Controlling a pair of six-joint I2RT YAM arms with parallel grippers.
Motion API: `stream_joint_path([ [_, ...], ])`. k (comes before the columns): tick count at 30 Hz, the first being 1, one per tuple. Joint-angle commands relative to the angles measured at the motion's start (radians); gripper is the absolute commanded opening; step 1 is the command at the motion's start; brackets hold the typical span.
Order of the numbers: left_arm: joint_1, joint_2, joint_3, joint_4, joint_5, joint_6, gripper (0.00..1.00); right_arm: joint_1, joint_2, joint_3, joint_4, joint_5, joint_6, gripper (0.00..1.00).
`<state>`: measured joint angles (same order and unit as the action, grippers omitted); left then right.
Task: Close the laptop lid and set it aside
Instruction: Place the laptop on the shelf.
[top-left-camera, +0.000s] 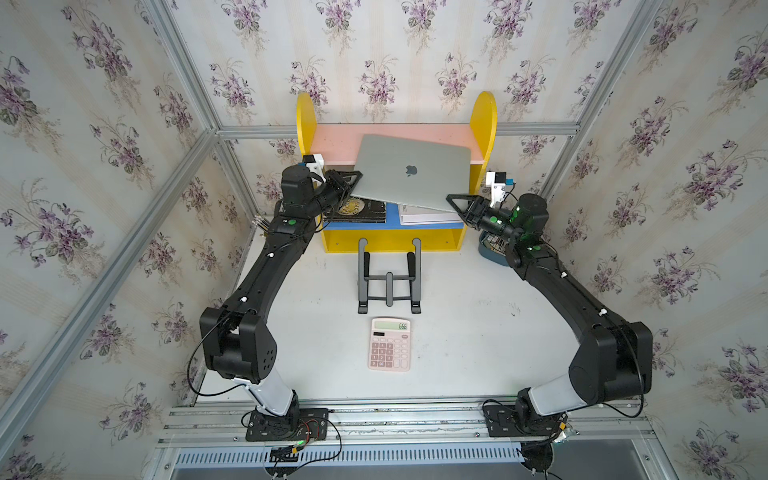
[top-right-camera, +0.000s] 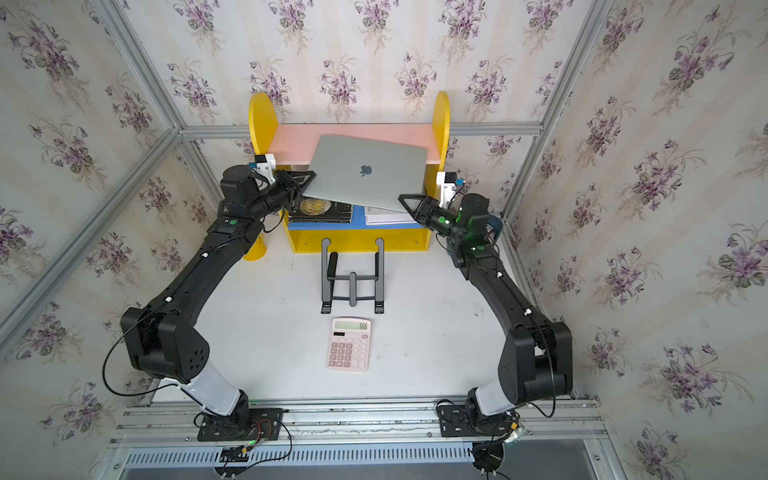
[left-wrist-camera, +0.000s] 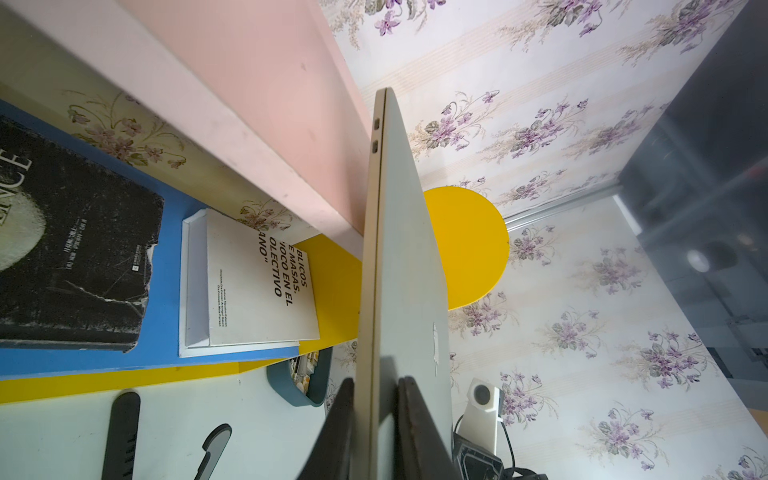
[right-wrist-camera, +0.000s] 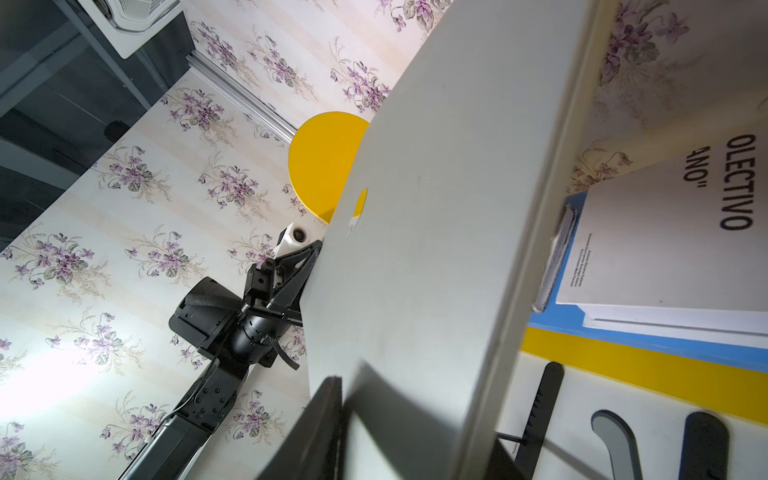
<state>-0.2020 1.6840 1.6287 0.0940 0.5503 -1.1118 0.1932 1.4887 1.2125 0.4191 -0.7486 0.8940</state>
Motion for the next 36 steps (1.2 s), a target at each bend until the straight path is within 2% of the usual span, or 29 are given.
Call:
stream_joint_path([
  [1,0.003,0.000,0.017,-0.013,-0.048,0.014,0.00,0.000,-0.040,-0.027,0.046,-0.003,-0.008,0.44],
  [9,0.016,0.009,0.025,-0.020,-0.060,0.007,0.00,-0.001,-0.107,-0.087,0.067,-0.005,-0.004,0.40],
  [14,0.021,0.012,0.024,-0.011,-0.071,-0.005,0.00,0.004,-0.113,-0.093,0.085,-0.017,0.011,0.29],
  [19,0.021,0.010,0.019,-0.004,-0.071,-0.009,0.00,0.012,-0.094,-0.060,0.077,-0.017,0.015,0.23],
  [22,0.021,0.001,0.005,0.011,-0.074,-0.004,0.00,0.016,-0.077,-0.029,0.071,-0.013,0.019,0.15],
  [26,0.023,0.001,0.006,0.025,-0.057,-0.002,0.00,0.019,-0.055,0.018,0.054,-0.011,0.023,0.10],
  [28,0.023,0.005,0.011,0.028,-0.045,-0.001,0.04,0.019,-0.045,0.043,0.043,-0.008,0.022,0.09],
  [32,0.027,0.004,0.023,0.027,-0.015,0.003,0.21,0.019,-0.021,0.085,0.025,-0.003,0.019,0.07],
  [36,0.044,-0.001,0.034,0.002,0.019,0.024,0.33,0.019,0.005,0.118,0.006,0.002,0.012,0.06],
])
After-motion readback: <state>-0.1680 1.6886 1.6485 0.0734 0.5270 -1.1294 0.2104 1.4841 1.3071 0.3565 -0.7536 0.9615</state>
